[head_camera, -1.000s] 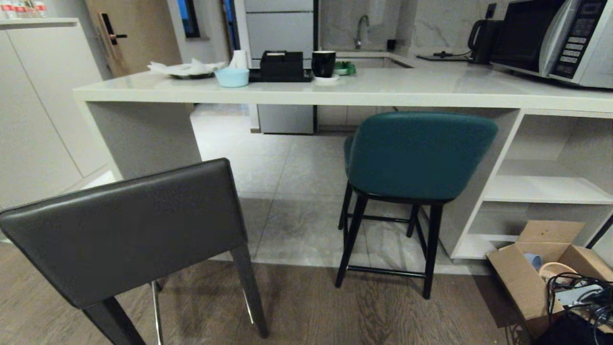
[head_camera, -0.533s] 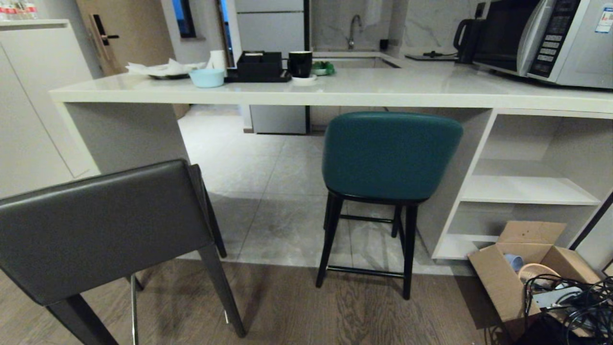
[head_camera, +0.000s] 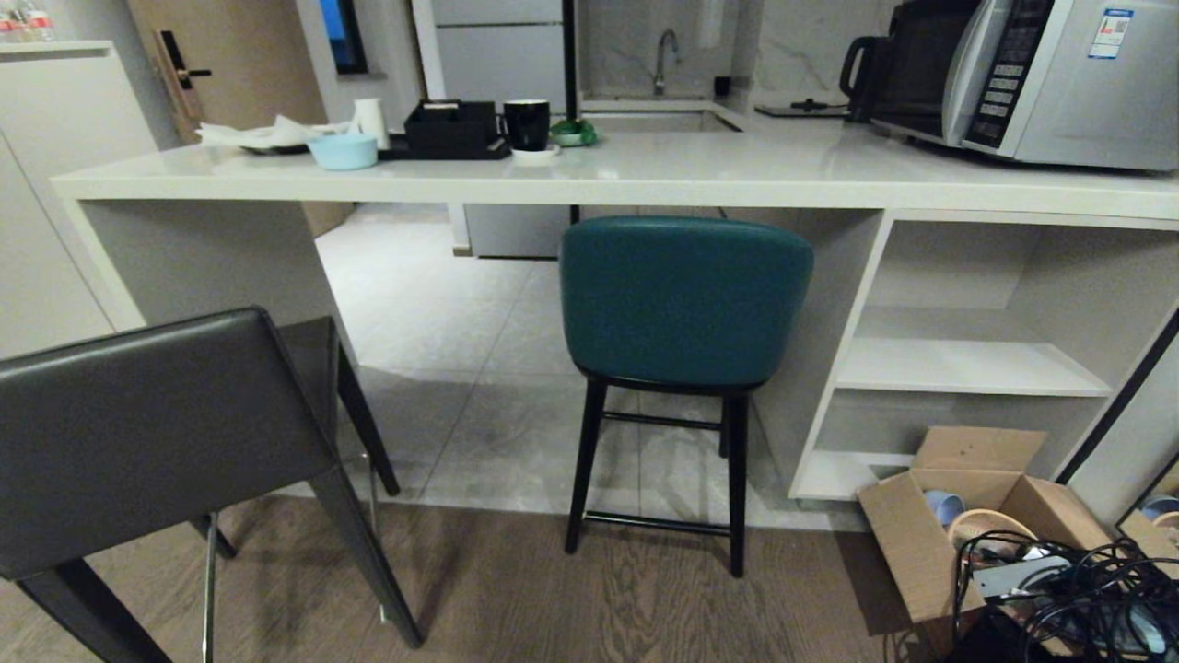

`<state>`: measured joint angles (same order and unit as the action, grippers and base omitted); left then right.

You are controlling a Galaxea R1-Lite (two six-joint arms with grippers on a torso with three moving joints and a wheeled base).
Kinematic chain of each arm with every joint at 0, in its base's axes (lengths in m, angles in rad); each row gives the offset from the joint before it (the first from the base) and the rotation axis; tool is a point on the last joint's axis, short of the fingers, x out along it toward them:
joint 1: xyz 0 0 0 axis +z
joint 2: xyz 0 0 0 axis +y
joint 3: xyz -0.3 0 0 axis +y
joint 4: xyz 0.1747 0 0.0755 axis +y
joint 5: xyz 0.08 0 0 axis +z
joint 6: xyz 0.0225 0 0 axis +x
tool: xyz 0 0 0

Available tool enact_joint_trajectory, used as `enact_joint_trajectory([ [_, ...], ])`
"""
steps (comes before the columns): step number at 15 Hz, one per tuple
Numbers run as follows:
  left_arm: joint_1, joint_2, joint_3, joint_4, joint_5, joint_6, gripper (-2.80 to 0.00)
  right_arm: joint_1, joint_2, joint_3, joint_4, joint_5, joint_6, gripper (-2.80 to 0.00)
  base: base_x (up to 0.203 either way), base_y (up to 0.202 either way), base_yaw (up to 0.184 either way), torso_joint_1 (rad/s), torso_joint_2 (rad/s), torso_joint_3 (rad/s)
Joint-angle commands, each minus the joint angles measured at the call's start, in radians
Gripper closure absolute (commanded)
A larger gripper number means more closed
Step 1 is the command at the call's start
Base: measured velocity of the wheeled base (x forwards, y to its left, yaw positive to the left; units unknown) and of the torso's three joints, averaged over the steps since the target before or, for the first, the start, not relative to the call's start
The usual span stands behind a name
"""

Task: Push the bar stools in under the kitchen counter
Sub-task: Pull the blue chair out from under the dining table

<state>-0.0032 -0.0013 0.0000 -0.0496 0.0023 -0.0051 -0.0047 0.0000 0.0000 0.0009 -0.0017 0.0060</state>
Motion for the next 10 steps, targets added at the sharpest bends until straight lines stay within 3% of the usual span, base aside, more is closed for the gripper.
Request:
enact_joint_trajectory([
  [1,0.000,0.001,0.017,-0.001,0.001,-0.001,0.00,0.000,-0.002,0.000,-0.001,0.000,0.000,0.00,0.000,-0.197,0.001,0.005,0.01,0.001],
  [6,0.000,0.001,0.017,-0.001,0.001,-0.001,0.00,0.000,-0.002,0.000,0.001,0.000,0.000,0.00,0.000,-0.187,0.001,0.002,0.00,0.002],
  [10,0.000,0.001,0.017,-0.001,0.001,-0.001,0.00,0.000,-0.002,0.000,0.000,0.000,0.000,0.00,0.000,-0.026,-0.001,0.001,0.00,-0.001],
])
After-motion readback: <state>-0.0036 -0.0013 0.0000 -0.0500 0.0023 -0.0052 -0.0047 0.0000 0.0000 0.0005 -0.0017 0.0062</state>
